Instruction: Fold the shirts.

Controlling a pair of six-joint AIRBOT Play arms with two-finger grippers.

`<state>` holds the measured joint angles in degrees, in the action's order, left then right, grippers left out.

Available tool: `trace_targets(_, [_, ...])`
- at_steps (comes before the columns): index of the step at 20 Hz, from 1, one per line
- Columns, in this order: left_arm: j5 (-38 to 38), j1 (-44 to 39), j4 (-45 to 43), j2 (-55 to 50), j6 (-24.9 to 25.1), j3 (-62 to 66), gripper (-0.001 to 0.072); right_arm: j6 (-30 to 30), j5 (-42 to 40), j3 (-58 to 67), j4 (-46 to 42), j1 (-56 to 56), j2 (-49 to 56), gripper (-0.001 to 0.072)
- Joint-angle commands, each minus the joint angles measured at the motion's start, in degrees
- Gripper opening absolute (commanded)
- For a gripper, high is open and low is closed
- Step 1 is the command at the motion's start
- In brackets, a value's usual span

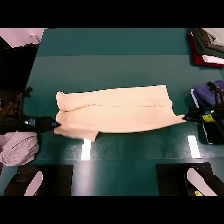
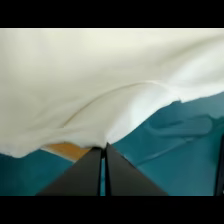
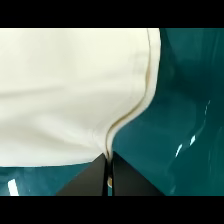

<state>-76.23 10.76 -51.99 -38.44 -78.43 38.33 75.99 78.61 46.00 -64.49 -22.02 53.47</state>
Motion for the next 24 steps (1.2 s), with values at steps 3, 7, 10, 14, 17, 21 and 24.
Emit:
trace_targets(3, [16.68,0.04,-2.56,-0.55,0.81,3.93,0.0021,3.26,-13.64,0.09,3.65,5.77,-0.33,0.0015])
trace_targets(7, [19.93,0.04,-2.51,-6.34,1.22,3.93,0.0022,4.98,-18.47,0.63,3.52,7.72,1.73,0.0015])
trace_targets(10, [24.98,0.04,-2.43,-10.91,2.78,3.93,0.0022,4.98,-18.75,5.03,3.41,9.88,7.85,0.0016])
trace_targets(14, [28.81,0.04,-1.60,-16.28,7.10,6.19,0.0023,5.20,-19.69,12.94,3.37,12.46,17.42,0.0015])
trace_targets(17, [30.38,0.04,-1.60,-20.90,8.46,8.61,0.0023,5.20,-18.86,17.62,3.41,14.23,23.78,0.0018])
trace_targets(21, [33.55,0.04,-1.55,-24.65,8.37,9.92,0.0381,5.22,-17.53,22.49,3.52,15.78,30.42,0.0199])
trace_targets(24, [33.14,0.04,-1.55,-24.90,8.35,10.51,0.0618,5.11,-12.85,26.95,3.48,15.41,33.24,0.0410])
